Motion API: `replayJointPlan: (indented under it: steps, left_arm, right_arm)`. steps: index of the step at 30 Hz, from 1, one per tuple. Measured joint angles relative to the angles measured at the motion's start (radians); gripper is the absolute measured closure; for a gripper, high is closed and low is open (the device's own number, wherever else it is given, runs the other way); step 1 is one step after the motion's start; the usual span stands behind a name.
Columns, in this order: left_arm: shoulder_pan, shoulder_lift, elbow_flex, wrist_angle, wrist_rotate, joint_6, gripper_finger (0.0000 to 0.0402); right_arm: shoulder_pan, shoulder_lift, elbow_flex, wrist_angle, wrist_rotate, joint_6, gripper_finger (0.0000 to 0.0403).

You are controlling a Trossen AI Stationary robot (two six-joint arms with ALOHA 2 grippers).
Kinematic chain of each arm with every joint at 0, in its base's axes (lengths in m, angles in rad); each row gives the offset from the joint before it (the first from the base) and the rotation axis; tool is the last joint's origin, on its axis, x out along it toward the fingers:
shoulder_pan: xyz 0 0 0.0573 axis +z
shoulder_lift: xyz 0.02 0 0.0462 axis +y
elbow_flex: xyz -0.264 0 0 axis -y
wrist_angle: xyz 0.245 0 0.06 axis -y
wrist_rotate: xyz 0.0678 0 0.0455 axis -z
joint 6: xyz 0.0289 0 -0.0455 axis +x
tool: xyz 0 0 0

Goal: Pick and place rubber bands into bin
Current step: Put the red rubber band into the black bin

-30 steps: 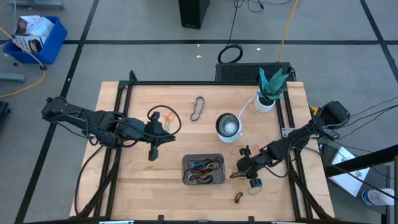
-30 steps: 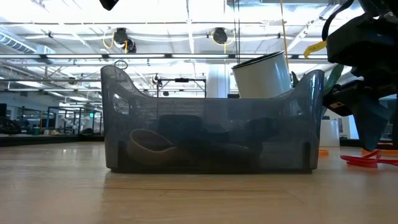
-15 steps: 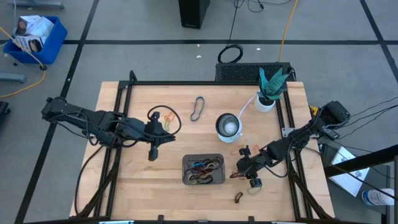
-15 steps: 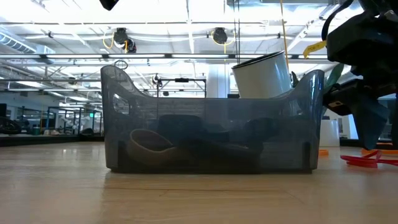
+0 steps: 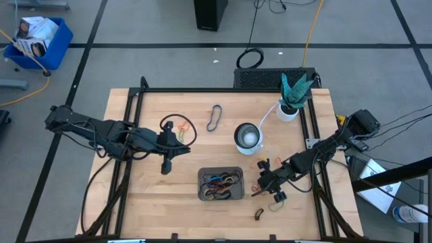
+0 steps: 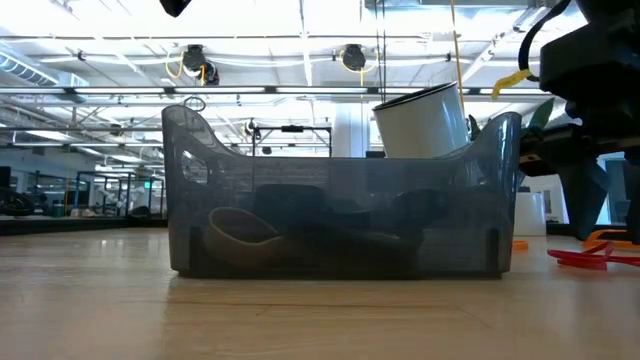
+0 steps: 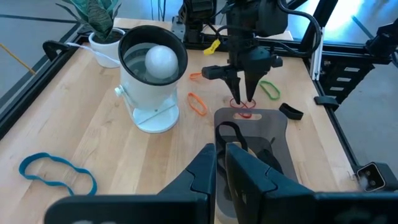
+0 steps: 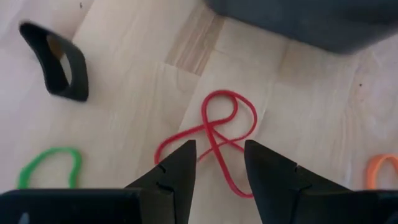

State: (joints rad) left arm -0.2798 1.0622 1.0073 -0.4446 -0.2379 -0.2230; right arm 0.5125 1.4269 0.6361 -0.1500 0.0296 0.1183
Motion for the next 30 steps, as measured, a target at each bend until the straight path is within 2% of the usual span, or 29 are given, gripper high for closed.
replayJointPlan:
  steps: [5,9,18,26,30]
  left_arm:
    - [0.0,0.0,0.0,0.0,0.0,0.0,0.036]
    - [0.0,0.0,0.0,0.0,0.0,-0.001,0.036]
    - [0.0,0.0,0.0,0.001,0.0,-0.003,0.036]
    - [0.0,0.0,0.0,0.001,0.0,-0.003,0.036]
    - [0.0,0.0,0.0,0.001,0.0,-0.002,0.036]
  right_arm:
    - [0.0,0.029,0.0,-0.012,0.056,-0.03,0.0274]
    - [0.0,0.071,0.001,-0.003,0.054,-0.033,0.0292]
    - [0.007,0.081,0.003,0.006,0.048,-0.027,0.0395]
    - [0.007,0.065,0.0,0.016,0.047,0.041,0.04]
    - [0.006,0.002,0.002,0.008,0.048,0.073,0.0401]
